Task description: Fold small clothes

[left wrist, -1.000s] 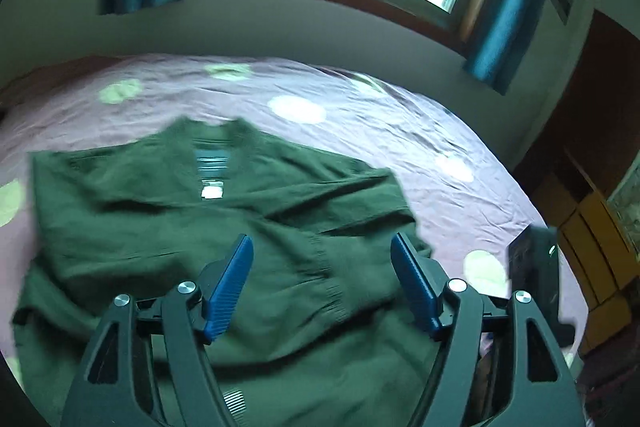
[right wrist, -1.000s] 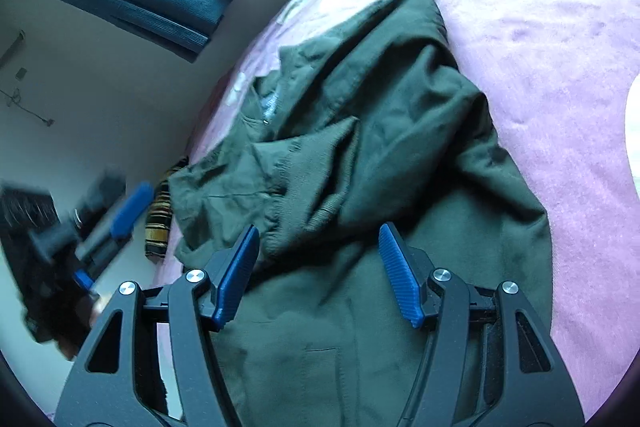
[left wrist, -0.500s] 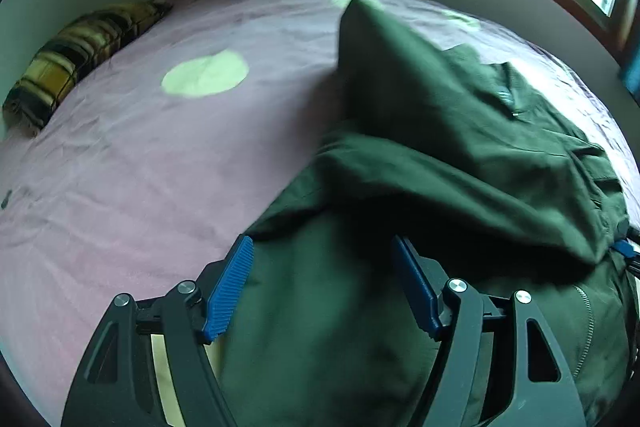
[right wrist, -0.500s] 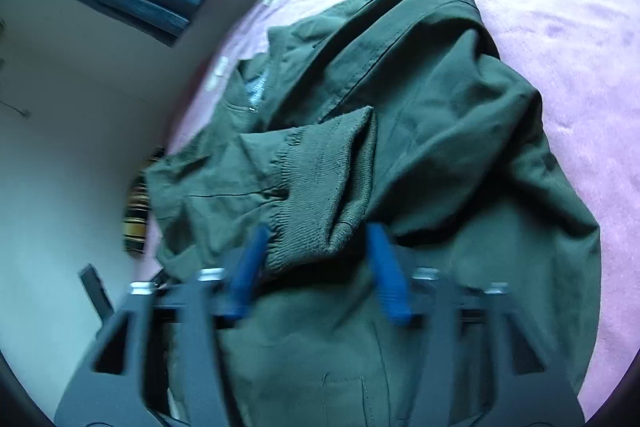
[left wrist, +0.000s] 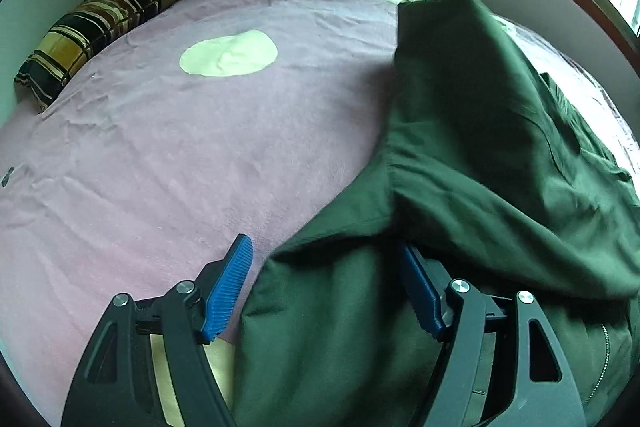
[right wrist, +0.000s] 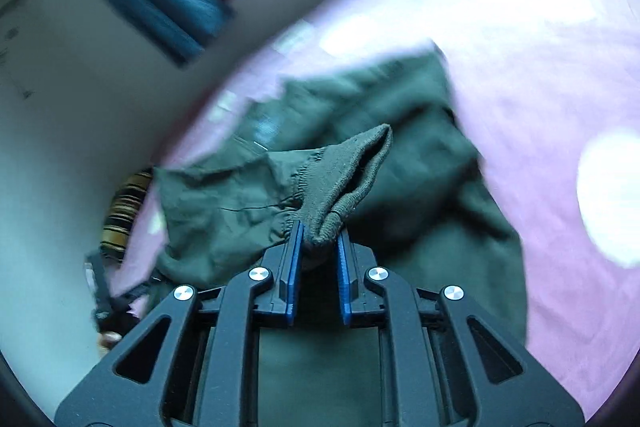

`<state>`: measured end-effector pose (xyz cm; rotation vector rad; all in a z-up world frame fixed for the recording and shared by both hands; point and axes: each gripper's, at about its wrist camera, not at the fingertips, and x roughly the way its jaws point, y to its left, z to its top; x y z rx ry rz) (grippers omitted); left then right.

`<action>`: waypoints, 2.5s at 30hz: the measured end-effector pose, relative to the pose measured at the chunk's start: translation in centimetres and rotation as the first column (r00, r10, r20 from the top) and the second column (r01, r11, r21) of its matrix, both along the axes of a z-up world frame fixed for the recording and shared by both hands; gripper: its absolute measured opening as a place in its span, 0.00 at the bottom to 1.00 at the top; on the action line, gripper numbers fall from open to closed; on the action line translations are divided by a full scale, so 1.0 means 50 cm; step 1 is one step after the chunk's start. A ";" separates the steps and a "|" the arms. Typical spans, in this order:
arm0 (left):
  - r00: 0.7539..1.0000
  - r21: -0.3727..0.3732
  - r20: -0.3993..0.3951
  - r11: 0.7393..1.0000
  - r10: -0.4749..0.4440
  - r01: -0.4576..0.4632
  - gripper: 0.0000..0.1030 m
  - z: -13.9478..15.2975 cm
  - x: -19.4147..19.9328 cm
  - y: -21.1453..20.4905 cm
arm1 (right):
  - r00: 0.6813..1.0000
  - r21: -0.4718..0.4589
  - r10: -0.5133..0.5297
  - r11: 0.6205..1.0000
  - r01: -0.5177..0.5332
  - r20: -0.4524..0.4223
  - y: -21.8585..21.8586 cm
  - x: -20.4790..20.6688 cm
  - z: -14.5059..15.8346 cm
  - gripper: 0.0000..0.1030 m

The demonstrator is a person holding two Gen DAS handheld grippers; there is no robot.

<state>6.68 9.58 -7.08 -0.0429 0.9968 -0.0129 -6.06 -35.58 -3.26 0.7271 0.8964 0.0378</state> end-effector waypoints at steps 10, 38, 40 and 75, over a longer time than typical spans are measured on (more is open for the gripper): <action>1.000 -0.002 -0.011 1.000 0.024 -0.024 0.71 0.003 0.004 0.020 | 0.999 0.018 0.000 1.000 0.001 -0.045 0.010 -0.023 -0.036 0.13; 0.964 -0.354 -0.110 0.916 -0.243 0.191 0.30 0.004 0.370 -0.051 | 0.999 0.045 -0.051 0.998 0.051 -0.008 -0.097 0.006 -0.015 0.47; 0.965 -0.339 -0.128 0.924 -0.230 0.175 0.12 0.002 0.382 -0.050 | 0.999 0.048 -0.049 0.998 0.049 -0.007 -0.100 0.012 -0.019 0.47; 0.956 -0.333 -0.056 0.908 -0.287 0.254 0.32 0.029 0.120 0.109 | 0.999 0.047 -0.046 0.998 0.047 -0.005 -0.126 -0.111 0.017 0.55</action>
